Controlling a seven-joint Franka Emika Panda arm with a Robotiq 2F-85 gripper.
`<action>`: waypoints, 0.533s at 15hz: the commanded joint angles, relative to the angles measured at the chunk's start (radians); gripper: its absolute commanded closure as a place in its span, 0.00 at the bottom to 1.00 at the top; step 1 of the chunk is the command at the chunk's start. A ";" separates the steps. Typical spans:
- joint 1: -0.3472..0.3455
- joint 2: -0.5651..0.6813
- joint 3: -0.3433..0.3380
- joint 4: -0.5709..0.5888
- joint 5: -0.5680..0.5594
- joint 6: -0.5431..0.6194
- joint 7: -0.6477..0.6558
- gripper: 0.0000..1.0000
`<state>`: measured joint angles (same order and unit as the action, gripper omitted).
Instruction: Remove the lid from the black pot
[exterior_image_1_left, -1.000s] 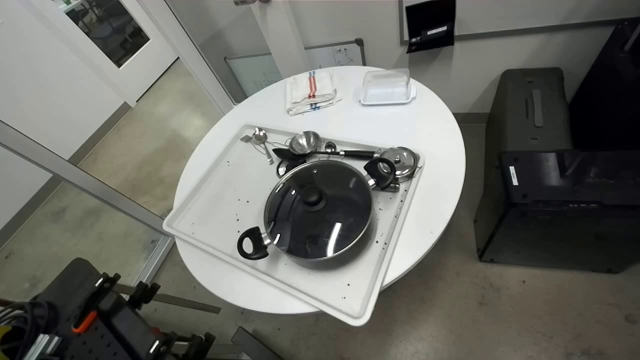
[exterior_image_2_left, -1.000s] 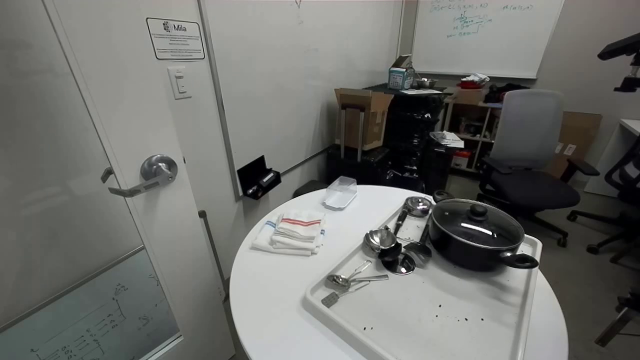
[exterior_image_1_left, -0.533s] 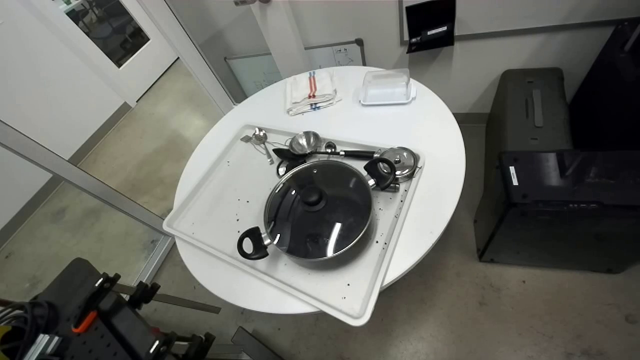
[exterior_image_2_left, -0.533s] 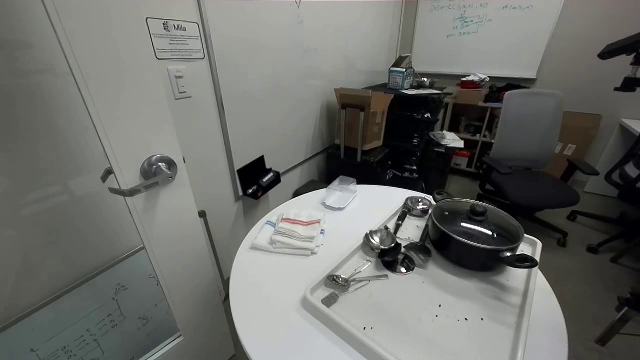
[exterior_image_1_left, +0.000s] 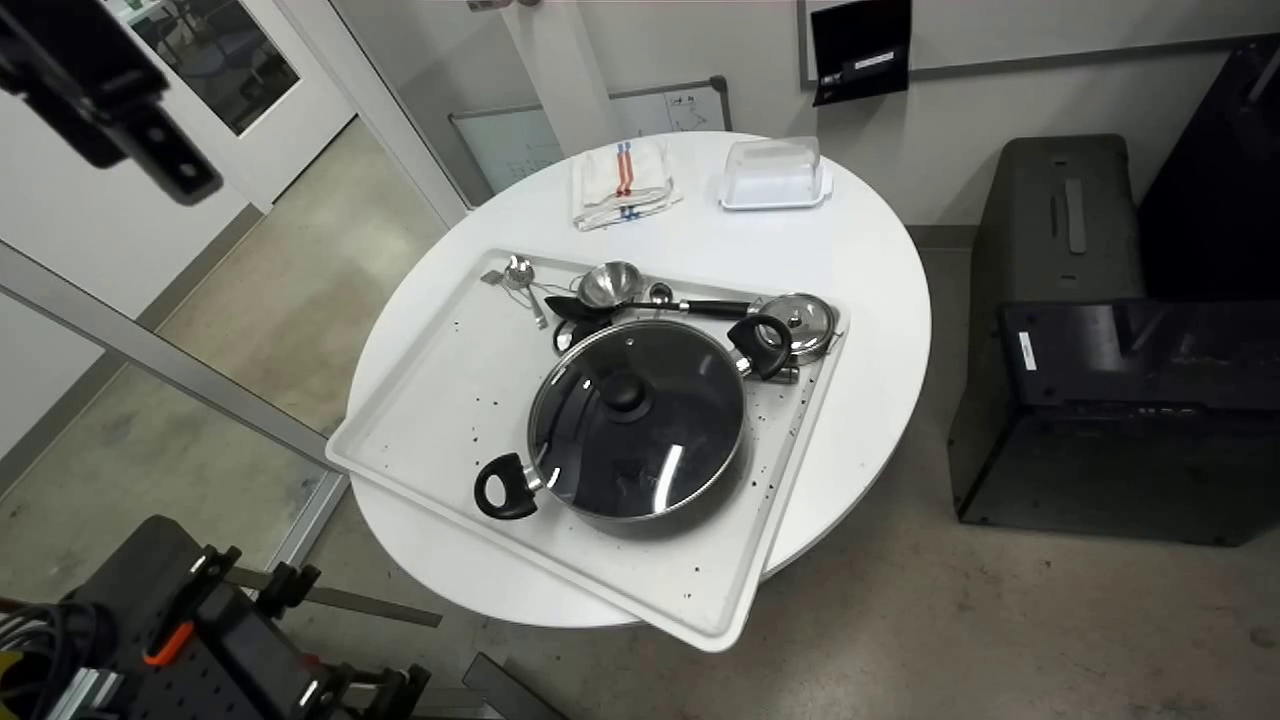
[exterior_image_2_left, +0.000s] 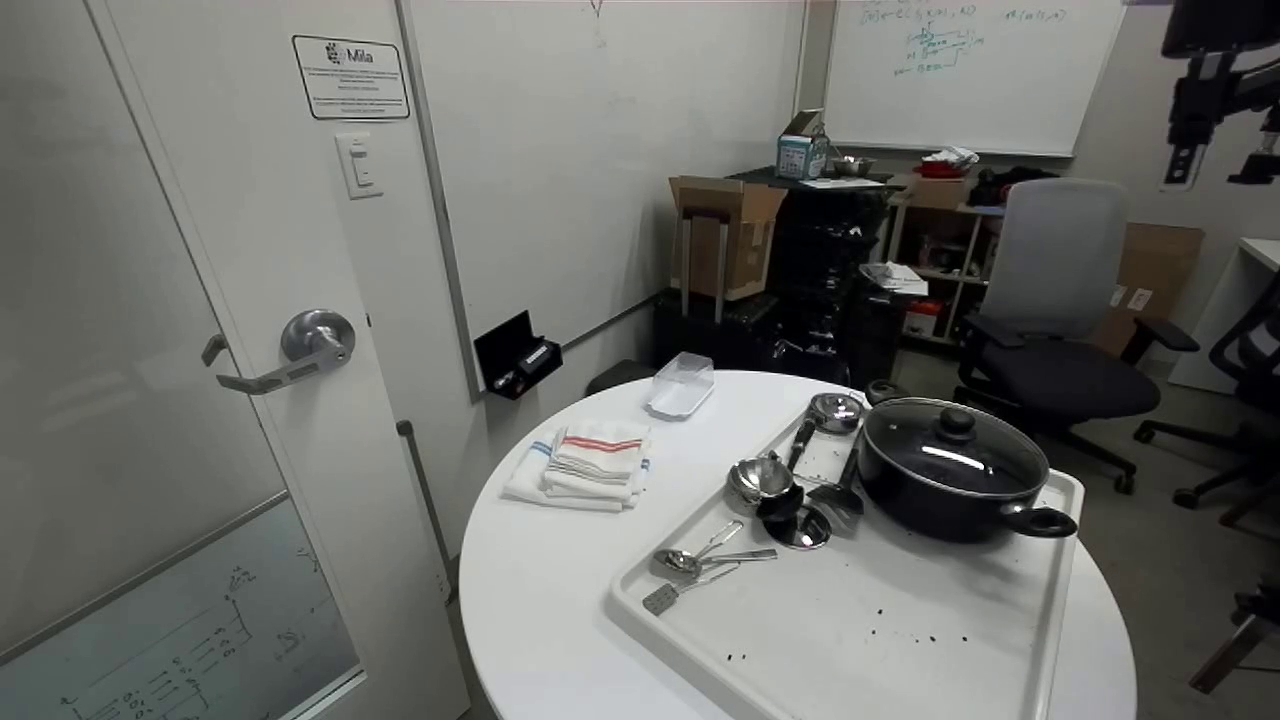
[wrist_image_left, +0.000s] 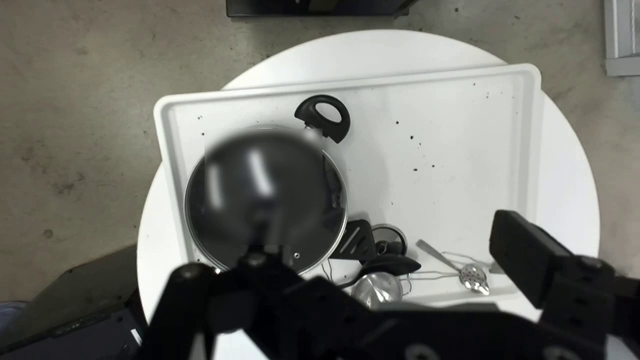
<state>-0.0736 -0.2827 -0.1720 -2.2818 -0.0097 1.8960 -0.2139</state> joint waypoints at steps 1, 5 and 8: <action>-0.006 0.082 -0.010 0.003 0.083 0.121 -0.019 0.00; -0.018 0.187 -0.003 0.004 0.109 0.258 -0.005 0.00; -0.031 0.271 0.001 0.016 0.113 0.335 0.006 0.00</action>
<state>-0.0889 -0.0924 -0.1764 -2.2882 0.0761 2.1630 -0.2133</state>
